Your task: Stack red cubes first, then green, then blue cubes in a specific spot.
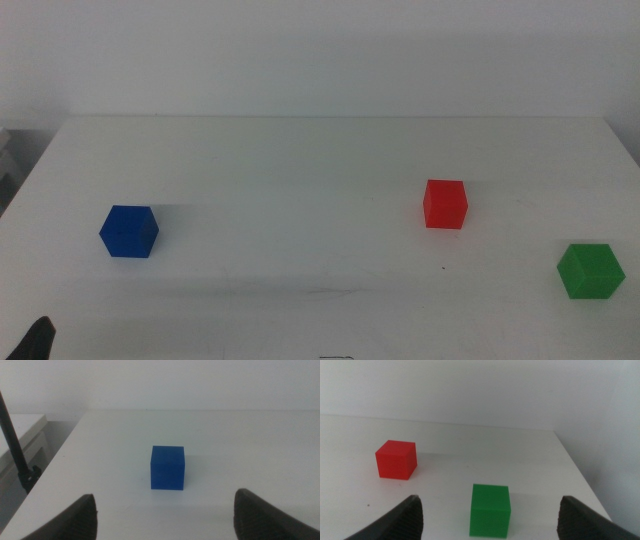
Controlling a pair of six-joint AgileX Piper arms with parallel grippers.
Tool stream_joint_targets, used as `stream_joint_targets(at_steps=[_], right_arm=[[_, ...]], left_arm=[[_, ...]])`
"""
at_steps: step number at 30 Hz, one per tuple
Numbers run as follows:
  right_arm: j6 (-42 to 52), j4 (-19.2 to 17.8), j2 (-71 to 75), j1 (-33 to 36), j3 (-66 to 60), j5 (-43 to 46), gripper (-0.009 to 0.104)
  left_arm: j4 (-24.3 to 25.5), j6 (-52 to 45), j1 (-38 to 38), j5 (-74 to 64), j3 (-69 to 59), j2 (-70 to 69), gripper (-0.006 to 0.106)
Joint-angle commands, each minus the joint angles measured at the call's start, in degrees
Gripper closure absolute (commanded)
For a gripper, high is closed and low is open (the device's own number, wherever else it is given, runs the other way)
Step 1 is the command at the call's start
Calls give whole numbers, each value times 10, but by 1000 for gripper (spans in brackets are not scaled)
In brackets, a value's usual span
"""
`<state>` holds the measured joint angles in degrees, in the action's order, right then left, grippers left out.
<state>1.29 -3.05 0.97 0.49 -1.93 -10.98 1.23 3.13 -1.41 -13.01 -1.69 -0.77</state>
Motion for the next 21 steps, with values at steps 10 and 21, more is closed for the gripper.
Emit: stream_joint_targets(at_steps=[10, 21], right_arm=[[1, 15, -117, -2, 196, -101, 20], [2, 88, -356, 26, 432, -353, 20]], left_arm=[[0, 4, -1, 45, 2, -11, 7], [0, 4, -1, 45, 2, -11, 7]])
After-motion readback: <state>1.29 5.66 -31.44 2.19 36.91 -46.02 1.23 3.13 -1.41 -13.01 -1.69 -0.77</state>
